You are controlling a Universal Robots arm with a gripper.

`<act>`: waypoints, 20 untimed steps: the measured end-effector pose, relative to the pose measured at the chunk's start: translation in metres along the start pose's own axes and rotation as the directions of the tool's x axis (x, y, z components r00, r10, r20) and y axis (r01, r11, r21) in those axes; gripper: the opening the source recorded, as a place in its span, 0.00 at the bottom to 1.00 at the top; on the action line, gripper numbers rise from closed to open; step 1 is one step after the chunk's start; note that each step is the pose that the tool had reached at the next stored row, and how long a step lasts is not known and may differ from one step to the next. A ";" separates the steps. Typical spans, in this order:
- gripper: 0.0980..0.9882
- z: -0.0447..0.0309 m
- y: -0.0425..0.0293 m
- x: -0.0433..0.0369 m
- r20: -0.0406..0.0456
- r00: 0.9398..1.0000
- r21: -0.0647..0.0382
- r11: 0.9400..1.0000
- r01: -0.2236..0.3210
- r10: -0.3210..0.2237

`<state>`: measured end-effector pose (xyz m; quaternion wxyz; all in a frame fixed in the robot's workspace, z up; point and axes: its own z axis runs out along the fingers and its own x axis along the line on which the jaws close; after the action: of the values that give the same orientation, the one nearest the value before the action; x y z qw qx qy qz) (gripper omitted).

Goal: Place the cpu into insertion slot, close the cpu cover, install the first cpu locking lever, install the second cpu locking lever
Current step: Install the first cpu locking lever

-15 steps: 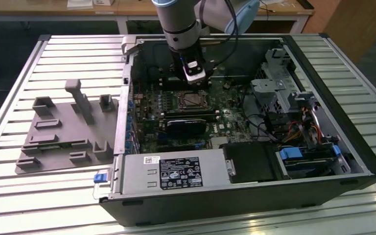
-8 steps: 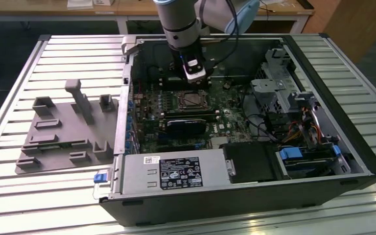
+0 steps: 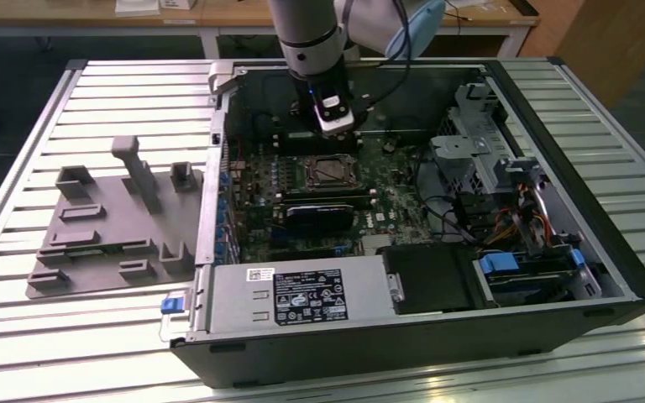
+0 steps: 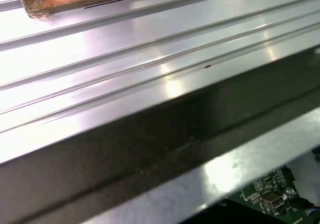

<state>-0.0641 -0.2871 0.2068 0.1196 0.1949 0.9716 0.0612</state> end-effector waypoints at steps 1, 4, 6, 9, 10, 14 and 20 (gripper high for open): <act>0.01 -0.0008 0.0001 -0.0003 0.000 1.000 0.000 1.000 0.000 0.000; 0.01 -0.0040 0.0005 -0.0013 0.000 1.000 0.000 1.000 0.000 0.000; 0.01 -0.0041 0.0005 -0.0013 0.000 1.000 0.000 1.000 0.000 0.000; 0.01 -0.0042 0.0005 -0.0014 0.000 1.000 0.000 1.000 0.000 0.000; 0.01 -0.0042 0.0005 -0.0014 0.000 1.000 0.001 1.000 0.000 0.000; 0.01 -0.0036 0.0007 -0.0032 -0.015 1.000 0.008 1.000 -0.001 0.001; 0.01 -0.0017 0.0004 -0.0109 -0.082 0.997 0.039 0.999 -0.004 0.007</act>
<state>-0.0546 -0.2911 0.2108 0.0757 0.1972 0.9761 0.0506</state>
